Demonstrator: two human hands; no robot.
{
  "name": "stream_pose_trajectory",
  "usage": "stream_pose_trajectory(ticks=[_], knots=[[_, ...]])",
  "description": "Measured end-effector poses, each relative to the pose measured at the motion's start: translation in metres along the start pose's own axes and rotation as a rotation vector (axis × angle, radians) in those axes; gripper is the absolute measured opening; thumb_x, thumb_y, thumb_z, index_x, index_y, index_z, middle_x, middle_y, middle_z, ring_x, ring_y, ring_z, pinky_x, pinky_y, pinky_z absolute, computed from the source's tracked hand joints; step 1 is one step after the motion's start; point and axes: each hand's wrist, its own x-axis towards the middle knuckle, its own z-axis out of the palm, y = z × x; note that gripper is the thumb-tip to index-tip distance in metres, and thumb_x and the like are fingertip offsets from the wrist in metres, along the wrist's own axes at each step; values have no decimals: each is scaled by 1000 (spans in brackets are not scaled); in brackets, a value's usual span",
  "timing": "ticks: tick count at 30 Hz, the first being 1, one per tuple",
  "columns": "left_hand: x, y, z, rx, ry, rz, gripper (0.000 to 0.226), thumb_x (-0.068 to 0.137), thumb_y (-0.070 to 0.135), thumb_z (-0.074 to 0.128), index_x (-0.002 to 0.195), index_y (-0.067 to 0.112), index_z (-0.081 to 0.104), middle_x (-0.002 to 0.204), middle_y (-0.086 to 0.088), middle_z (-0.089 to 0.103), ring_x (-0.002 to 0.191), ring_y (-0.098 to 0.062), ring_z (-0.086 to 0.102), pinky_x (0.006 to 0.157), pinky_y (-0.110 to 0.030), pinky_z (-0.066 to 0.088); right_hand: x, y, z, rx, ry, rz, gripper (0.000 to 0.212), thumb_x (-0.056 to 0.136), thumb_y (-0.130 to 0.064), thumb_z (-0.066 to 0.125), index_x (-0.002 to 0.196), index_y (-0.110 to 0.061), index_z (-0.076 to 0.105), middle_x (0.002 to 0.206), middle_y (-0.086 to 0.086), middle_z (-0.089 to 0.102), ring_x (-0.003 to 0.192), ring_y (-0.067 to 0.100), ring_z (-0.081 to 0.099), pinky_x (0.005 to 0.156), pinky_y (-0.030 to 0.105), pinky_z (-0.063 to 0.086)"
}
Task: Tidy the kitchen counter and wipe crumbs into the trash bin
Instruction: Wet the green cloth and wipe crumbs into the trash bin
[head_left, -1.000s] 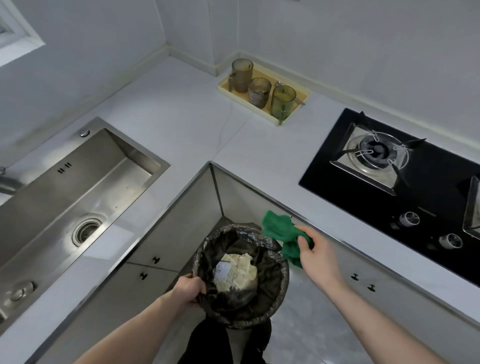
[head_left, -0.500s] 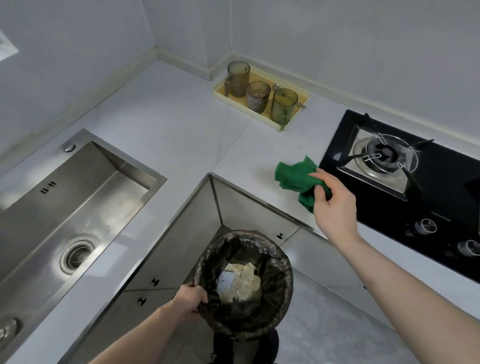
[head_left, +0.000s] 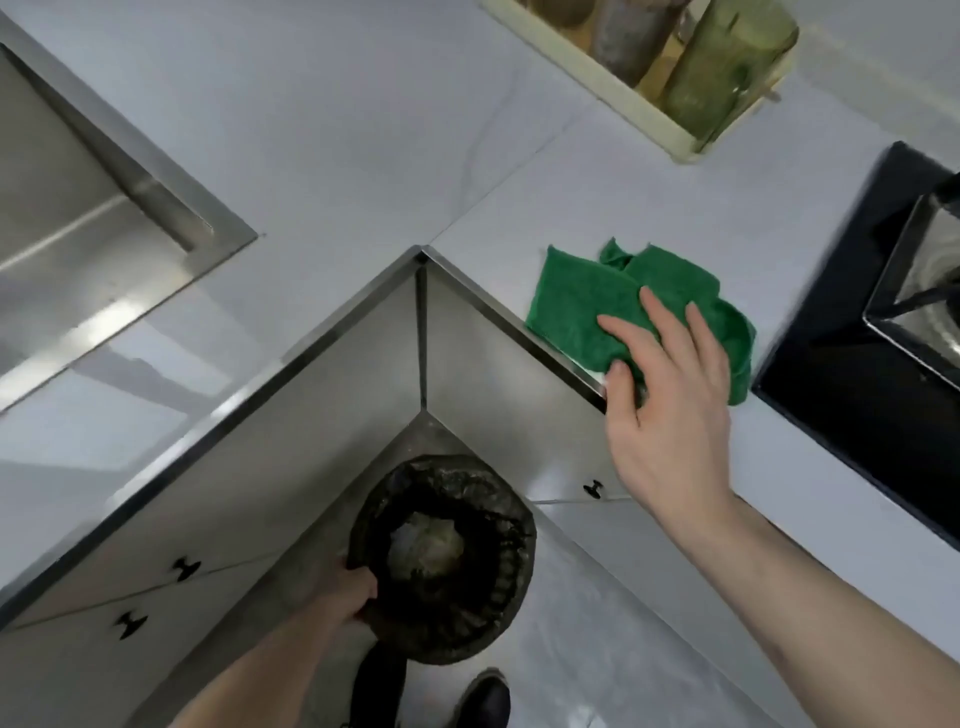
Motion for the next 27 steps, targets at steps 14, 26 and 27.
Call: stream_pose_trajectory(ticks=[14, 26, 27], knots=[[100, -31, 90, -159, -93, 39, 20, 99, 13, 62, 97, -5, 72, 106, -33, 68, 100, -44, 65, 88, -53, 56, -5, 4, 12, -41, 71, -21, 40, 102, -24, 44, 138, -38, 54, 161, -10, 35, 152, 25, 20, 123, 48, 20], [-161, 3, 4, 368, 0, 753, 56, 80, 17, 61, 136, 28, 56, 144, 10, 53, 134, -6, 50, 111, -12, 34, -6, -11, -14, -159, -143, 19, 47, 102, -28, 47, 149, -28, 47, 167, 0, 23, 154, 33, 11, 123, 57, 16], [-191, 13, -6, 420, 27, 889, 55, 78, 21, 59, 131, 35, 57, 145, 19, 49, 134, 1, 47, 110, -8, 31, -6, -11, -16, -170, -188, 34, 49, 102, -30, 46, 151, -29, 45, 168, 1, 20, 155, 33, 9, 123, 57, 15]])
